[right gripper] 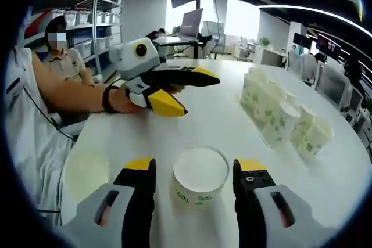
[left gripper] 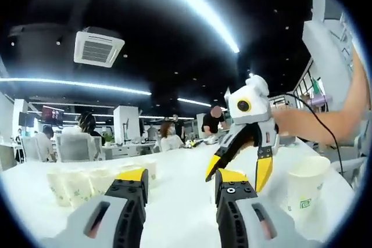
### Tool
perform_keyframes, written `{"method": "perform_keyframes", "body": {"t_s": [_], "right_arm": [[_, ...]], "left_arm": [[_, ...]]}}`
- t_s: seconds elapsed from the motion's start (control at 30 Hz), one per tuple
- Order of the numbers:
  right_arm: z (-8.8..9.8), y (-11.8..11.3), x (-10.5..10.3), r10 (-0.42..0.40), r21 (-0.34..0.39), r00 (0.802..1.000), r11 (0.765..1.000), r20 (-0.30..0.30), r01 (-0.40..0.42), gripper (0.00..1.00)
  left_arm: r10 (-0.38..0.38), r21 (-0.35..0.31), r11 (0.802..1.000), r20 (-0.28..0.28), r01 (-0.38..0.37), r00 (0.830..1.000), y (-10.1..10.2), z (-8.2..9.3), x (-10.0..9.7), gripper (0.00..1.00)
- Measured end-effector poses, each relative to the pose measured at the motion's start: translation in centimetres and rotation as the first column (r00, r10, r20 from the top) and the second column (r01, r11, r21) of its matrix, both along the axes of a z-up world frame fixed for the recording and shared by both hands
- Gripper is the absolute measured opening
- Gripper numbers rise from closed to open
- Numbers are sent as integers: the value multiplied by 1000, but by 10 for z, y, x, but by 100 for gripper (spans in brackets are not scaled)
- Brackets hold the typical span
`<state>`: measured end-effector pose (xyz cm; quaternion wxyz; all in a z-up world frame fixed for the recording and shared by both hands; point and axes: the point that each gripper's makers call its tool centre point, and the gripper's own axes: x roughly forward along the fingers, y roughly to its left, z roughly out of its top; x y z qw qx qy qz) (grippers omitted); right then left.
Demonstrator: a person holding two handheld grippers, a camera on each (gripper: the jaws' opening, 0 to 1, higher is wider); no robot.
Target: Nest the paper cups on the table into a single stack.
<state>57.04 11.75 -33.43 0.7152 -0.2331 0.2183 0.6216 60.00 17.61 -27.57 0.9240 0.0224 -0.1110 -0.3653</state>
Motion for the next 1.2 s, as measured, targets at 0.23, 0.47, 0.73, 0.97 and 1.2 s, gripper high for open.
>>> {"method": "perform_keyframes", "body": {"t_s": [0.23, 0.47, 0.73, 0.97, 1.2], "right_arm": [[-12, -1, 7, 16, -113, 1000, 993, 2, -16, 54], [-9, -2, 8, 6, -116, 1000, 993, 15, -4, 50], [-11, -2, 11, -39, -60, 999, 997, 18, 40, 43], [-9, -4, 8, -79, 1, 997, 997, 24, 79, 42], [7, 2, 11, -105, 148, 994, 984, 33, 99, 42]], "left_arm": [[11, 4, 1000, 9, -11, 1000, 3, 1, 2, 49], [16, -1, 1000, 13, -16, 1000, 6, 2, 2, 48], [19, 4, 1000, 23, -19, 1000, 9, 3, 0, 48], [14, 2, 1000, 23, -14, 1000, 7, 3, 0, 47], [14, 10, 1000, 28, -14, 1000, 7, 2, 2, 47]]}}
